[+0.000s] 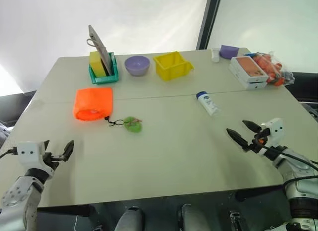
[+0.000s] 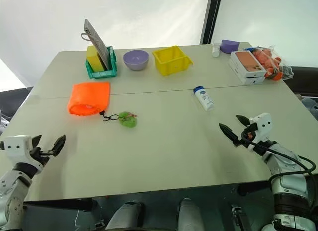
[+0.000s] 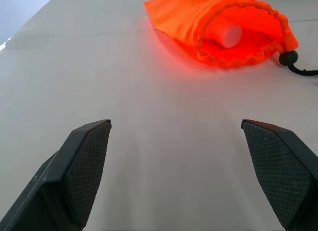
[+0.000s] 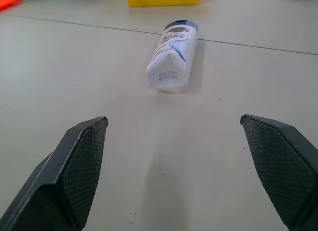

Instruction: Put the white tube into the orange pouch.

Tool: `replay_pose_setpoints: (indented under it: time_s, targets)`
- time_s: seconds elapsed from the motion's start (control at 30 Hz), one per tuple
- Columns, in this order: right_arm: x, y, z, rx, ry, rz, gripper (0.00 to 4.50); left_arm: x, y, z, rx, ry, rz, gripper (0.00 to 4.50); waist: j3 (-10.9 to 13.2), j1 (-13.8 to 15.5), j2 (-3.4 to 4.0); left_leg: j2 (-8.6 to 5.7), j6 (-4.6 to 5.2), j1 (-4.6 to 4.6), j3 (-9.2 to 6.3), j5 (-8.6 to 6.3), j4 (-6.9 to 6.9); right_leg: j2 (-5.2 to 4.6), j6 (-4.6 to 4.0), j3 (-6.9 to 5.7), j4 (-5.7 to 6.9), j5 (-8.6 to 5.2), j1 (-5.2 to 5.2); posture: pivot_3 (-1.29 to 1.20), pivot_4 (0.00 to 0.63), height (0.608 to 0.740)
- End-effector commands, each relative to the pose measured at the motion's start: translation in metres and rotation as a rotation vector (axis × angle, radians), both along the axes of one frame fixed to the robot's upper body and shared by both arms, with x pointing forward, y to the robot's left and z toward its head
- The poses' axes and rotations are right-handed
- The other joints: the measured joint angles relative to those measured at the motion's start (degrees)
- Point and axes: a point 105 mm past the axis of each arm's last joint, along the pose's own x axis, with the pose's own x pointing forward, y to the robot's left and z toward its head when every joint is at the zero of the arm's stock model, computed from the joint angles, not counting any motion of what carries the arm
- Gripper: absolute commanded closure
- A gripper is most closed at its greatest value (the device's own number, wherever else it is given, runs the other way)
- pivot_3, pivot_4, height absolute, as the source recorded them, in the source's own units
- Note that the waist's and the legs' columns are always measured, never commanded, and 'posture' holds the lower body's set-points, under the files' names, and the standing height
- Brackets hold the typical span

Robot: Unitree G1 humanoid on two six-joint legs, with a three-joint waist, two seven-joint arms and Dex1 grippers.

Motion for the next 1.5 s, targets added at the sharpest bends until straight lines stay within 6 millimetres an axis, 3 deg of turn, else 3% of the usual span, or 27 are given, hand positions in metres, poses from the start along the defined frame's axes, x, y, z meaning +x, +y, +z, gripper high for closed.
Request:
replay_pose_setpoints:
  time_s: [0.03, 0.3, 0.43, 0.53, 0.63, 0.77, 0.97, 1.2, 1.3, 1.5]
  targets:
    - [0.001, 0.005, 0.011, -0.024, -0.049, 0.022, 0.06, -0.001, 0.002, 0.014, 0.022, -0.048, -0.007, 0.00, 0.00, -0.02, -0.01, 0.00, 0.00, 0.00, 0.00, 0.00, 0.00, 0.00, 0.00, 0.00, 0.00, 0.00, 0.00, 0.00, 0.150, 0.740]
    - [0.003, 0.010, 0.017, -0.004, -0.078, 0.012, 0.06, 0.011, -0.001, 0.016, 0.041, -0.044, -0.005, 0.00, 0.00, 0.06, -0.01, 0.00, 0.00, 0.00, 0.00, 0.00, 0.00, 0.00, 0.00, 0.00, 0.00, 0.00, 0.00, 0.00, 0.150, 0.740]
    - [0.006, 0.021, 0.023, 0.010, -0.090, 0.040, 0.06, 0.022, -0.012, 0.027, 0.150, -0.075, -0.047, 0.00, 0.00, 0.06, -0.01, 0.00, 0.00, 0.00, 0.00, 0.00, 0.00, 0.00, 0.00, 0.00, 0.00, 0.00, 0.00, 0.00, 0.150, 0.740]
    - [0.007, 0.041, 0.028, 0.022, -0.106, 0.098, 0.06, 0.041, -0.019, 0.031, 0.393, -0.053, -0.062, 0.00, 0.00, 0.13, -0.01, 0.00, 0.00, 0.00, -0.01, 0.00, 0.00, 0.01, 0.00, -0.01, 0.02, 0.01, -0.01, 0.00, 0.150, 0.740]
    - [0.005, 0.055, 0.029, 0.032, -0.113, 0.140, 0.06, 0.058, -0.022, 0.041, 0.511, -0.091, -0.051, 0.00, 0.01, 0.16, 0.00, 0.00, 0.00, 0.00, -0.03, 0.00, -0.01, 0.02, 0.00, -0.01, 0.03, 0.01, -0.01, 0.00, 0.150, 0.740]
    - [0.004, 0.066, 0.029, 0.061, -0.119, 0.155, 0.06, 0.083, -0.025, 0.048, 0.597, -0.121, -0.049, 0.00, 0.00, 0.18, -0.01, -0.01, 0.00, -0.02, -0.02, 0.00, -0.01, 0.02, 0.04, -0.01, 0.00, 0.02, -0.02, 0.00, 0.150, 0.740]
    - [0.000, 0.081, 0.023, 0.092, -0.115, 0.179, 0.06, 0.121, -0.034, 0.040, 0.748, -0.055, -0.145, 0.00, 0.01, 0.11, 0.00, -0.01, 0.01, 0.01, -0.04, 0.01, -0.06, 0.03, 0.30, -0.04, 0.06, 0.15, -0.04, 0.00, 0.150, 0.740]
    - [-0.009, 0.094, 0.024, 0.096, -0.119, 0.215, 0.06, 0.146, -0.028, 0.038, 0.777, -0.021, -0.147, 0.00, 0.00, -0.16, -0.02, -0.02, 0.01, 0.02, -0.04, 0.01, -0.08, 0.03, 0.43, -0.05, 0.10, 0.19, -0.07, 0.00, 0.150, 0.740]
    - [-0.016, 0.102, 0.025, 0.076, -0.114, 0.260, 0.00, 0.150, -0.027, 0.036, 0.772, -0.011, -0.154, 0.87, 0.00, -0.13, -0.03, -0.02, 0.01, 0.02, -0.04, 0.02, -0.10, 0.03, 0.46, -0.05, 0.12, 0.18, -0.06, 0.00, 0.150, 0.740]
    - [-0.026, 0.118, 0.026, 0.028, -0.096, 0.362, 0.00, 0.151, -0.024, 0.034, 0.747, -0.011, -0.163, 3.94, 0.01, -0.04, -0.04, -0.01, 0.00, 0.03, -0.04, 0.02, -0.08, 0.03, 0.50, -0.05, 0.12, 0.19, -0.05, 0.00, 0.150, 0.740]
